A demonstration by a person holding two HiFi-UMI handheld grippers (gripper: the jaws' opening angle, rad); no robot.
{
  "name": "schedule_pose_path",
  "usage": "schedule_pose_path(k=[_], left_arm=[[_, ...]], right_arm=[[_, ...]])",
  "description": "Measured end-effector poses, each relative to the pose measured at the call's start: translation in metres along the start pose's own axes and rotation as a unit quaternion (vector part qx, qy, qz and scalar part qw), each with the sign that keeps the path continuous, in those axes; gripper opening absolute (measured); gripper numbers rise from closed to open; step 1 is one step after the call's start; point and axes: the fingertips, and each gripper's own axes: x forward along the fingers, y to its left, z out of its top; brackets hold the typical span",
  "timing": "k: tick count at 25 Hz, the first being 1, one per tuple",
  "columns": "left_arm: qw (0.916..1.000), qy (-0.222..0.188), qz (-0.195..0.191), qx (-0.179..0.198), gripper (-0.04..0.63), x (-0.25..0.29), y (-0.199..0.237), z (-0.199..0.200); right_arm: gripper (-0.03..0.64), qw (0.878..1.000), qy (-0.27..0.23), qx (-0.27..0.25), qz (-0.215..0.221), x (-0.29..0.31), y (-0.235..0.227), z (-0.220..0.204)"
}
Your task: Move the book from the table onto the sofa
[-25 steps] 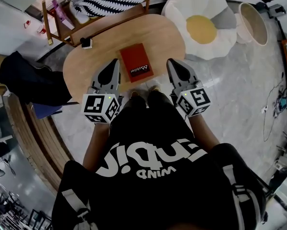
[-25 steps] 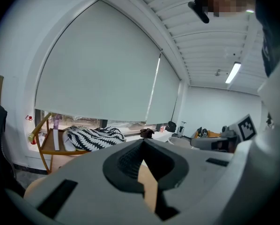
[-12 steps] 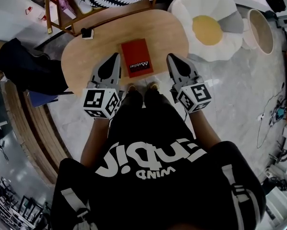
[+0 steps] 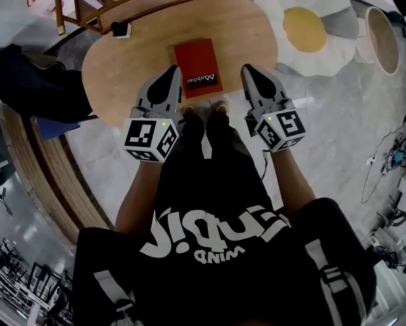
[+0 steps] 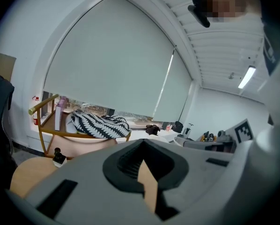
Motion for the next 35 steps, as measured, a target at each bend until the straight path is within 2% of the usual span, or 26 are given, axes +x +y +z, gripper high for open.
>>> schedule_pose_path(k=[8, 16, 24, 35], left_arm=[[0.9996, 0.017, 0.02, -0.006, 0.006, 0.021, 0.037, -0.048], [0.9983, 0.036, 0.042, 0.017, 0.006, 0.056, 0.068, -0.11], [0.9979, 0.047, 0.044, 0.005, 0.006, 0.075, 0.088, -0.162], [0.9974, 0.041, 0.06, 0.0, 0.006, 0.089, 0.111, -0.215]], right_arm=[[-0.002, 1.0, 0.008, 0.005, 0.001, 0.032, -0.021, -0.037], [-0.002, 0.999, 0.027, 0.016, 0.013, 0.065, -0.045, -0.093], [-0.002, 0.999, 0.032, 0.025, 0.021, 0.1, -0.058, -0.141], [0.0, 0.998, 0.051, 0.024, 0.031, 0.118, -0.069, -0.197]])
